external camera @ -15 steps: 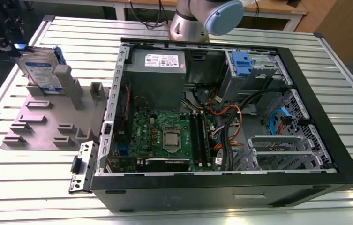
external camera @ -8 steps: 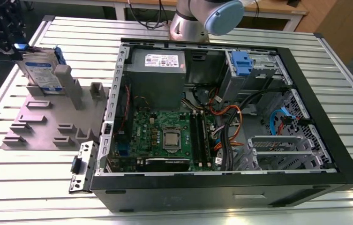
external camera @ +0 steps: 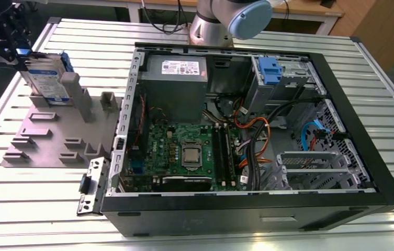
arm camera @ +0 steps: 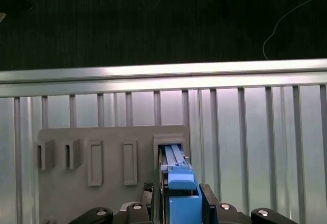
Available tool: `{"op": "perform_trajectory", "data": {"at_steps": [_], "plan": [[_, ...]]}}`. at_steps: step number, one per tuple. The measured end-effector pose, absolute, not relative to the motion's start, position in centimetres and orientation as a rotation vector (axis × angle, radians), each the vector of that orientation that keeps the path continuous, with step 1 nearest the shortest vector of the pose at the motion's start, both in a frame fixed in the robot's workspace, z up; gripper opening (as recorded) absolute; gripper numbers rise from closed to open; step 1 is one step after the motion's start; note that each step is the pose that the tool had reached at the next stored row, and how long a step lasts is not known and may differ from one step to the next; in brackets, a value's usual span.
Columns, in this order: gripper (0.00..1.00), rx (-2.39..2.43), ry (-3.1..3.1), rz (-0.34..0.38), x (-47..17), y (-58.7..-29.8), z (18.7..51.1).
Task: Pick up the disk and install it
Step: 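Pick up the disk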
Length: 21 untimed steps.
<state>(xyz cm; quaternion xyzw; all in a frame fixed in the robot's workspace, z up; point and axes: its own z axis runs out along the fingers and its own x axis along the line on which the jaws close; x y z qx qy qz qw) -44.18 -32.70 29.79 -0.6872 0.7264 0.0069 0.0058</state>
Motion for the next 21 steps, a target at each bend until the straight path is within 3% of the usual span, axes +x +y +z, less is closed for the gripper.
{"op": "perform_trajectory", "data": {"at_steps": [21], "plan": [[0.47,-2.151,2.275,0.021,-44.19,-32.3,29.14]]}}
